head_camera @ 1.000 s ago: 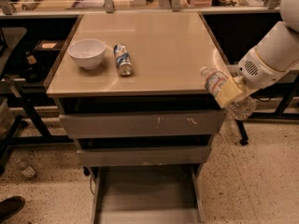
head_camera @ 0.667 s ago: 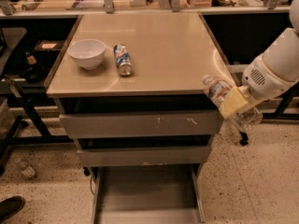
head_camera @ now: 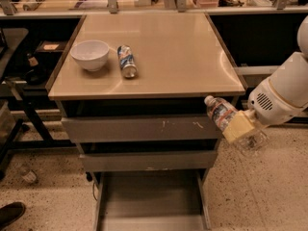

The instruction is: Place water bottle into bottom drawer

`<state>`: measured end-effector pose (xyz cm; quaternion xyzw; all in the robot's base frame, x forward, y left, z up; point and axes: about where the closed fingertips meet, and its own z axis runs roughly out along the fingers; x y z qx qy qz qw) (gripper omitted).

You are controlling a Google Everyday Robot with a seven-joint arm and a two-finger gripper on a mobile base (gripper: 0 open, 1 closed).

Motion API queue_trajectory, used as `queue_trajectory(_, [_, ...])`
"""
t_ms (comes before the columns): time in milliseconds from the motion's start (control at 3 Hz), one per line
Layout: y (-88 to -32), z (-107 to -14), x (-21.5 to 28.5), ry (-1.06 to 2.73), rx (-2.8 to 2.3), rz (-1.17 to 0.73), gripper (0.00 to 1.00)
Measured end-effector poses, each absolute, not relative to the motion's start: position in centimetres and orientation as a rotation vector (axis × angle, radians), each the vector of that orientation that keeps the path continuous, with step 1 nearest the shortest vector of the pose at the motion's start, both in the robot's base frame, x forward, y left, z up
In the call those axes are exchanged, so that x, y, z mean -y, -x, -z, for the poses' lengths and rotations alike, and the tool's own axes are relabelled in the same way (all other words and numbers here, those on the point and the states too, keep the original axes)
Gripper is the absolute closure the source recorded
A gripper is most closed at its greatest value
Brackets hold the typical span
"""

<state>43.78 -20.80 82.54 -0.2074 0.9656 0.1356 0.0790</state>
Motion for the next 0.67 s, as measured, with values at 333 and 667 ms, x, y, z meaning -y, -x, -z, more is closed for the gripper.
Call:
queue_trajectory(333, [-43.2,-80.1,19.2,0.636,-2.917,-0.462,1.0])
queue_trajectory(667, [-42.2,-76.1,16.8,0.629,-2.937,-0.517,1.0])
